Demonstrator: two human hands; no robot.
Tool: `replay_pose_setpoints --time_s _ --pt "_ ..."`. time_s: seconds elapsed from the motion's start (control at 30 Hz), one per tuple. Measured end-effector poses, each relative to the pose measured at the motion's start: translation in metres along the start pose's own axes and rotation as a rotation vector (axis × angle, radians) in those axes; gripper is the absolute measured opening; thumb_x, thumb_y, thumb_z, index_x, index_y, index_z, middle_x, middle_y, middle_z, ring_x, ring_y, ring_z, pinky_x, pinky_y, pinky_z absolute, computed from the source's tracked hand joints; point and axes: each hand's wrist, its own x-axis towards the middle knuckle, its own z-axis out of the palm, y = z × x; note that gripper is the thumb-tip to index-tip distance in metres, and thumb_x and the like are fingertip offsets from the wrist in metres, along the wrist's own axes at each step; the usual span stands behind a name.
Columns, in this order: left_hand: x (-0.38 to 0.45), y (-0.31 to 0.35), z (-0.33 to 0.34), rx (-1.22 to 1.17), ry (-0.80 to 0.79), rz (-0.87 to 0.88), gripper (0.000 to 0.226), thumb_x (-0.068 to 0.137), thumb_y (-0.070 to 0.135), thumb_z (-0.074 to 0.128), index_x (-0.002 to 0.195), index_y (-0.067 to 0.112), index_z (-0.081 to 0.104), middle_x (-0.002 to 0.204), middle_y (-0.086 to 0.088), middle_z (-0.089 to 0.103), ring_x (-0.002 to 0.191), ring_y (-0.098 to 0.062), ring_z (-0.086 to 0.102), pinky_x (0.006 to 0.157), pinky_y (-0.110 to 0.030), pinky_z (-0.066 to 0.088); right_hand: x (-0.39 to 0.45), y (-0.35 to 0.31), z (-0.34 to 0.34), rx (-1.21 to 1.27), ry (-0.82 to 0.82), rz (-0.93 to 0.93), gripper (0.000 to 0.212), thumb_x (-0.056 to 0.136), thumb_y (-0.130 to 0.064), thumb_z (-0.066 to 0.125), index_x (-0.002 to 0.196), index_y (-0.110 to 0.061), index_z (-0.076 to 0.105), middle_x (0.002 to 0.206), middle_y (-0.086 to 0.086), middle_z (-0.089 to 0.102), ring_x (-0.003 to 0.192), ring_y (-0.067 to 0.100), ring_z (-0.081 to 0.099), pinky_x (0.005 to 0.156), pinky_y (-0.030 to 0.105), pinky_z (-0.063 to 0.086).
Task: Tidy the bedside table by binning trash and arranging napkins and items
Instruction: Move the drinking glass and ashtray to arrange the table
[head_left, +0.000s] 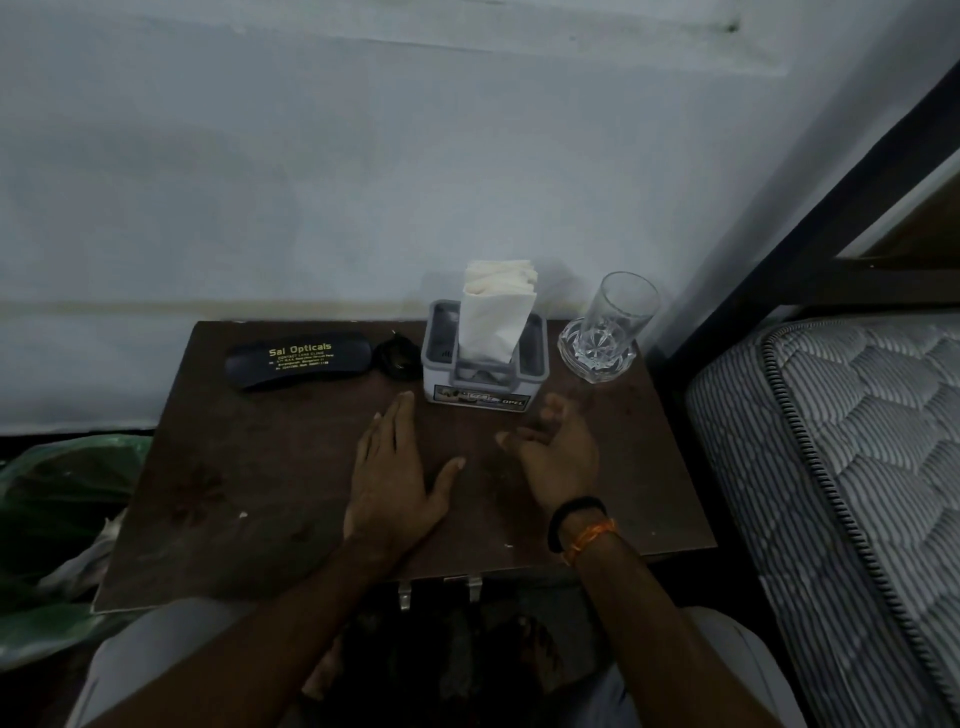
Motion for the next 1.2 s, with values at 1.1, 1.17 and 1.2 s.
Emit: replay_pose_setpoints --time_s 1.1,1.17,1.2 --pt "0.031 0.035 -0.011 -0.637 -0.066 -0.037 0.091 0.078 0.027 0.076 0.15 0.033 0.02 0.153 0.006 0.029 0.139 -0.009 0.035 0.112 -0.025 0.034 0.031 -0.018 0.004 0.131 0.089 0.123 0.043 0.067 -0.009 0.083 0.099 -0.028 0.059 0.098 -0.01 0.066 0.089 0.008 0.065 0.077 0.026 0.055" --pt "0.033 0.03 -0.018 -0.595 -0.025 -0.057 0.073 0.08 0.023 0.073 0.143 0.027 0.036 0.141 0.005 0.039 0.125 -0.01 0.046 0.106 -0.031 0.045 0.027 -0.02 0.007 0.158 0.091 0.228 0.036 0.072 -0.01 0.079 0.102 -0.018 0.061 0.096 0.002 0.07 0.083 0.016 0.07 0.073 0.031 0.059" --pt "0.035 0.025 -0.023 -0.536 0.011 -0.065 0.061 0.082 0.022 0.072 0.137 0.025 0.044 0.135 0.004 0.043 0.119 -0.01 0.048 0.102 -0.033 0.048 0.023 -0.022 0.011 0.149 0.059 0.244 0.028 0.074 -0.011 0.077 0.098 -0.017 0.064 0.09 0.004 0.072 0.076 0.016 0.071 0.065 0.029 0.059"
